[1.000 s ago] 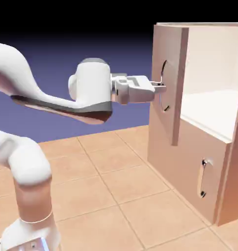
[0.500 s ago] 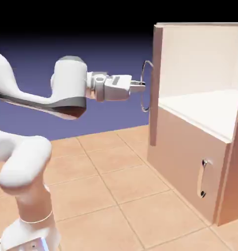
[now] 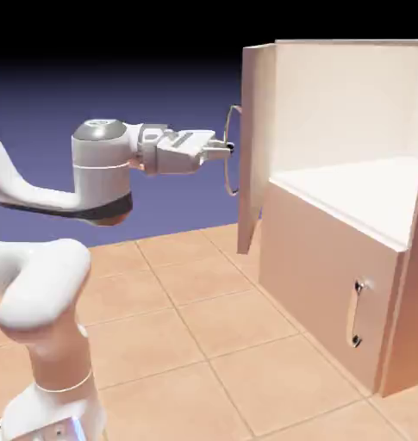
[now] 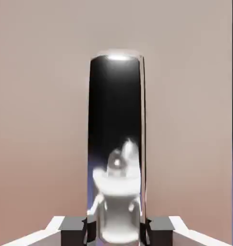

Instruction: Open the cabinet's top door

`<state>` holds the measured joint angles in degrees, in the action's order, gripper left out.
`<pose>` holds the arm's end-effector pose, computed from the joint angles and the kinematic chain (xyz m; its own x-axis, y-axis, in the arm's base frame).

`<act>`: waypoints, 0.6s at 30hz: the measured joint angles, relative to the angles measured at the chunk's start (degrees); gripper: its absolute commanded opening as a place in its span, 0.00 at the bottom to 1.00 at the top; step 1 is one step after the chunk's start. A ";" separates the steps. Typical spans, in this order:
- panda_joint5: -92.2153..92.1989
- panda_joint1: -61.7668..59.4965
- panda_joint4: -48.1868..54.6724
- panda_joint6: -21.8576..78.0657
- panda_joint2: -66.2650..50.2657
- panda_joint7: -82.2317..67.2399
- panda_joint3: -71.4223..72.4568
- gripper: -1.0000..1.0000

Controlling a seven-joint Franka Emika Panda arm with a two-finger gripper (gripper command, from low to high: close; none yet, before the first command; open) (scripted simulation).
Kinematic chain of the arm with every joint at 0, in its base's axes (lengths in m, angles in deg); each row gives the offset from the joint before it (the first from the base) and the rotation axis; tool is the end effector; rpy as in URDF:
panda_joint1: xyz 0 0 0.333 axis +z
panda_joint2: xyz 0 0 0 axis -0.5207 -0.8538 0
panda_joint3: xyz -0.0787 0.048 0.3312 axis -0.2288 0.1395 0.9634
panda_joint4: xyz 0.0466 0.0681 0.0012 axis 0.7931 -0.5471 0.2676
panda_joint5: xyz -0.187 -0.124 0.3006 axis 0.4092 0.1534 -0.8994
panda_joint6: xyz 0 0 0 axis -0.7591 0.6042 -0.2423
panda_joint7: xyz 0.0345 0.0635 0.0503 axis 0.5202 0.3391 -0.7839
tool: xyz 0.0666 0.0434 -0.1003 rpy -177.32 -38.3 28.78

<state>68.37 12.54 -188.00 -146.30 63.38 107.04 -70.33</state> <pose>0.2161 0.0503 0.5620 -0.4056 -0.5766 0.7092 -0.4057 -0.5818 -0.7050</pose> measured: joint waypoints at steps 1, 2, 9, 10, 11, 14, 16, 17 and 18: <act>-2.11 1.72 -0.42 2.49 1.04 -1.40 0.83 0.00; -4.16 3.36 -0.75 4.98 2.03 -2.62 1.82 0.00; -17.41 12.74 -0.35 22.41 6.88 -7.69 11.58 0.00; -19.20 13.74 0.11 24.90 7.21 -8.07 13.29 0.00; -20.96 14.62 0.68 27.39 7.44 -8.39 15.04 0.00; -26.07 16.52 3.09 34.86 7.58 -9.04 20.49 0.00; -29.32 17.06 5.30 39.84 7.27 -9.31 24.20 0.00; -30.90 17.09 6.60 42.34 7.01 -9.41 26.05 0.00; -32.42 16.95 8.03 44.83 6.70 -9.50 27.89 0.00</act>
<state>35.95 29.49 -179.97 -101.48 70.08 97.55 -42.43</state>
